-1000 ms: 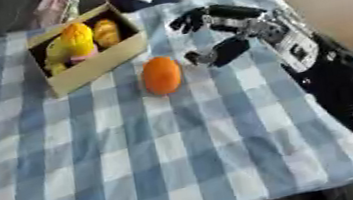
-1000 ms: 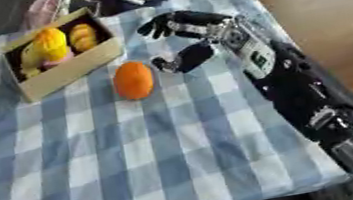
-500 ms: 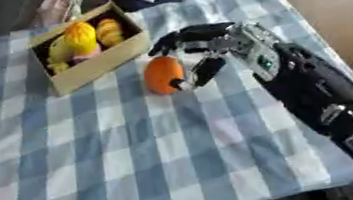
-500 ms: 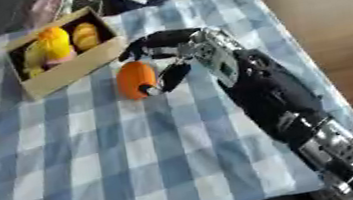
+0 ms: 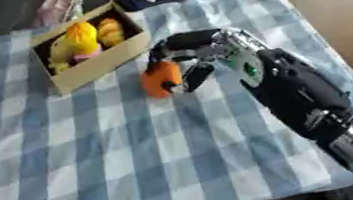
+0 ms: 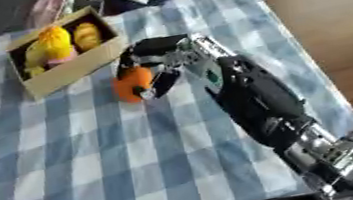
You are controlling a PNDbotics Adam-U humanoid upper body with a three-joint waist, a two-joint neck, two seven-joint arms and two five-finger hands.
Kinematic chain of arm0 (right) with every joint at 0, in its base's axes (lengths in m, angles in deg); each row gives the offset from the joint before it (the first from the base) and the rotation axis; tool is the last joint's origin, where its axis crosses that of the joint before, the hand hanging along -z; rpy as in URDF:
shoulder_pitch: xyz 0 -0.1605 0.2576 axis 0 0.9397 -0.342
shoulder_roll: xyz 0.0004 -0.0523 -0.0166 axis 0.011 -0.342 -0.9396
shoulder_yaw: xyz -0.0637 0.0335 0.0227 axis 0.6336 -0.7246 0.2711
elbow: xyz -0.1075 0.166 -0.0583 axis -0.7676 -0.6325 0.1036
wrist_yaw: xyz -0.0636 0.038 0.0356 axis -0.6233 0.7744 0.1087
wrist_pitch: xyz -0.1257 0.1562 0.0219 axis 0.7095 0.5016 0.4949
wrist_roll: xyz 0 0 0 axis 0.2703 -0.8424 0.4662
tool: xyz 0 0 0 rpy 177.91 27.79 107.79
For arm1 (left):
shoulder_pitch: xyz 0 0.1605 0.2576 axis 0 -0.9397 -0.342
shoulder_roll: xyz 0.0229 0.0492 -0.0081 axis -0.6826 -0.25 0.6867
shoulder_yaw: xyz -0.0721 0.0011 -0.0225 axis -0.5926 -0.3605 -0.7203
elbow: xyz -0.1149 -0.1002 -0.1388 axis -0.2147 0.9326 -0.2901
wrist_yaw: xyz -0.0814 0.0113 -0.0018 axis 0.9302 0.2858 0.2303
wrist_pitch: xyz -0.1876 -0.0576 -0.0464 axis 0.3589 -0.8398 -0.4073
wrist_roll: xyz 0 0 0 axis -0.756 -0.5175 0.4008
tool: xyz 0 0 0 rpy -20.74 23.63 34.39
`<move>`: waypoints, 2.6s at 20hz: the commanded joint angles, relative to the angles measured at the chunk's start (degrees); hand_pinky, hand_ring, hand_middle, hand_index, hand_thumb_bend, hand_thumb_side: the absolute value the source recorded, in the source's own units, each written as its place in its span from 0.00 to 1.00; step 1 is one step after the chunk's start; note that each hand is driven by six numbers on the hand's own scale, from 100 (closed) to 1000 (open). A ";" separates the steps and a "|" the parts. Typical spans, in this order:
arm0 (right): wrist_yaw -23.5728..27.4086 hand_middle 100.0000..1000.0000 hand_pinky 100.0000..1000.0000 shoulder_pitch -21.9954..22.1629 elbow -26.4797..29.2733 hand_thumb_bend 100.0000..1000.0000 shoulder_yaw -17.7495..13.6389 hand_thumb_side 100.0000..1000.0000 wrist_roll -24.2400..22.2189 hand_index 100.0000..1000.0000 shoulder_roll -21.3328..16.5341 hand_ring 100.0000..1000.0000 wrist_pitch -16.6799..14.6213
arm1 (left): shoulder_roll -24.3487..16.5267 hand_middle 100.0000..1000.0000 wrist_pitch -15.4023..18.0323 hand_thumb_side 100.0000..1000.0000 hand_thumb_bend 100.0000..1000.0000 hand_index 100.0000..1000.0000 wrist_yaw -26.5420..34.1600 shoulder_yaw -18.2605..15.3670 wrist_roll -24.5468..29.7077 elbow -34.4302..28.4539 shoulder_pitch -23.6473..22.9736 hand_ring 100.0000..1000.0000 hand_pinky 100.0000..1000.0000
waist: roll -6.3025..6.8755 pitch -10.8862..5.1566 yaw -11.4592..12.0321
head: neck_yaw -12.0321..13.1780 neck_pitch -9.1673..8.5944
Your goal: Pick up objects on the table and place them in the box.
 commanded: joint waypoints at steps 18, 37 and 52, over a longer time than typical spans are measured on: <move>-3.64 0.59 0.76 -10.97 -1.14 0.00 -7.98 0.04 14.71 0.66 -1.14 0.70 7.49 | 2.96 0.53 1.23 0.57 0.01 0.72 0.04 1.51 2.41 -1.51 0.83 0.53 0.69 | -1.95 -0.93 5.82 | -3.62 0.26; 9.28 0.91 0.86 -7.11 3.10 0.16 2.82 0.43 -28.71 0.97 -4.59 0.86 -0.57 | 2.81 0.54 1.07 0.60 0.00 0.73 -1.46 0.49 3.32 -1.00 -0.19 0.53 0.70 | -2.34 -0.72 3.96 | -3.20 0.26; -6.76 0.57 0.80 -4.18 -0.80 0.00 1.08 0.00 -22.39 0.68 -3.32 0.68 -3.10 | 3.13 0.54 0.98 0.60 0.00 0.73 -1.90 0.44 3.43 -0.93 -0.64 0.53 0.70 | -1.99 -0.72 3.66 | -2.82 0.26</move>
